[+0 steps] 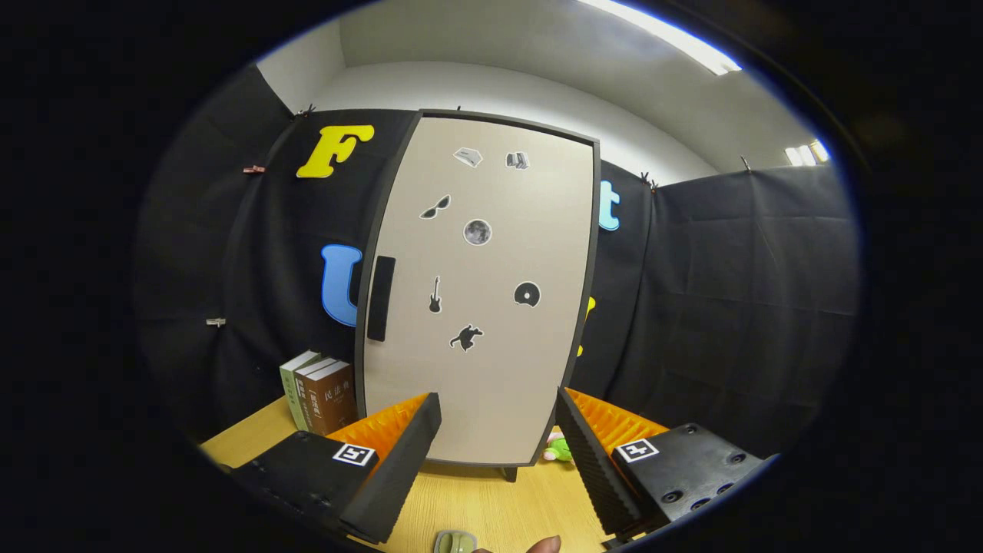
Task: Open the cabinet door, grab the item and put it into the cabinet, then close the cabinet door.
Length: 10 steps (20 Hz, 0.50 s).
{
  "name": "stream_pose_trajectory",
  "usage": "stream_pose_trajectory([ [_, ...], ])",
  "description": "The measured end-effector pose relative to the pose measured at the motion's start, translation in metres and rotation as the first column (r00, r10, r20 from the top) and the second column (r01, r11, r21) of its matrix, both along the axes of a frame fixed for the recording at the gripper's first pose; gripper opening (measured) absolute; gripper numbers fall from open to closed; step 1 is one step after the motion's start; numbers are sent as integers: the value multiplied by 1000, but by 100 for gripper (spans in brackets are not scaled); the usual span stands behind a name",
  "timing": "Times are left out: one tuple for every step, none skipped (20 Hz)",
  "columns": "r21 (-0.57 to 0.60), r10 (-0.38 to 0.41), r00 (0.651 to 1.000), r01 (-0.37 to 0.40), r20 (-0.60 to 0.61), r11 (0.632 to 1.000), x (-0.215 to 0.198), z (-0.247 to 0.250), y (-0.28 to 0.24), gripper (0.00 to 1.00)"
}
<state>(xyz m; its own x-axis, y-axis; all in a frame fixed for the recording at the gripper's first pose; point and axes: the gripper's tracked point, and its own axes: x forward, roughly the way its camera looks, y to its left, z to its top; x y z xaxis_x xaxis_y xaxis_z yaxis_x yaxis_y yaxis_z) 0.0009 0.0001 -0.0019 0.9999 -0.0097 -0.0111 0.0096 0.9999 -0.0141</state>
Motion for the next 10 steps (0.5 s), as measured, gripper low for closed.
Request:
stream_pose_trajectory([
  [1, 1, 1000, -1, 0, 1000, 0, 0, 1, 97],
  [2, 0, 1000, 0, -1, 1000, 0, 0, 0, 97],
  [2, -1, 1000, 1, 1, 1000, 1, 1, 0, 97],
  [2, -1, 1000, 1, 4, 1000, 0, 2, 0, 97],
  [2, -3, 1000, 3, 4, 1000, -1, 2, -1, 97],
  [4, -2, 1000, 2, 3, 1000, -1, 2, -1, 97],
  [7, -2, 1000, 2, 1, 1000, 0, 1, -1, 97],
  [9, -1, 1000, 1, 0, 1000, 0, 0, -2, 97],
  [10, -2, 1000, 2, 0, 1000, 1, 0, -2, 97],
  [10, -1, 1000, 1, -1, 1000, 0, 0, -2, 97],
])
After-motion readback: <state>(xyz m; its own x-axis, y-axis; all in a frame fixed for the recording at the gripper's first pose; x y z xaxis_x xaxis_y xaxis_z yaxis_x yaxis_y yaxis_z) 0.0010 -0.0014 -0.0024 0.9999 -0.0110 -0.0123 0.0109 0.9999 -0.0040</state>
